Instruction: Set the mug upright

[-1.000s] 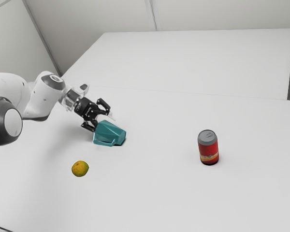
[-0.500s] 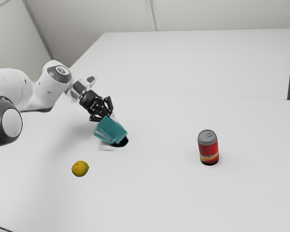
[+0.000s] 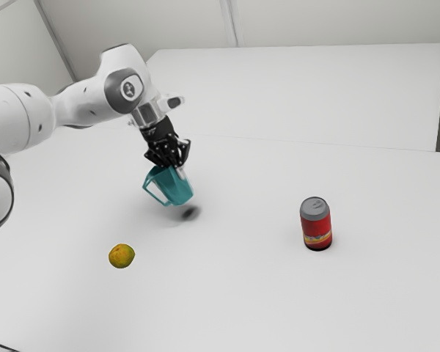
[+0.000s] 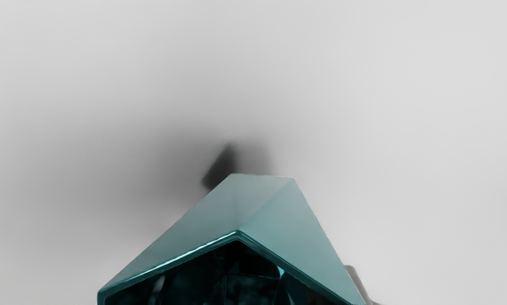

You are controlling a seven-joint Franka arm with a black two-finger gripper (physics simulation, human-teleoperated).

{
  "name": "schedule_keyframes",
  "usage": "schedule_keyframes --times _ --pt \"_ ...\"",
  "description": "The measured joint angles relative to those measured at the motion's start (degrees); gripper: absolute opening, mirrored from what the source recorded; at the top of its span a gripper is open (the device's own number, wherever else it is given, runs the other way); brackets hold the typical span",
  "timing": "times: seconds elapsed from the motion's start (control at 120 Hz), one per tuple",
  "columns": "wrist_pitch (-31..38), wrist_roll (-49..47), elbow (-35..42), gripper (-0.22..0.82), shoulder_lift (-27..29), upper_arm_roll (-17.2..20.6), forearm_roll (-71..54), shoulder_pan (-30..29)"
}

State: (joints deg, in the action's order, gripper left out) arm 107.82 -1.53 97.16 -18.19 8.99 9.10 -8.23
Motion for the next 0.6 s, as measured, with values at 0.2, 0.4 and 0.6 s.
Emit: schedule_keyframes --times 0.2,0.4,0.6 --pt "8.7 -5.6 8.9 -0.17 5.4 3.1 -12.1 1.7" --pt "14.0 -12.0 15.3 -0.17 8.5 4.3 -14.8 2.3" --pt "16.4 -17.5 17.0 -0.17 8.9 5.5 -15.2 2.3"
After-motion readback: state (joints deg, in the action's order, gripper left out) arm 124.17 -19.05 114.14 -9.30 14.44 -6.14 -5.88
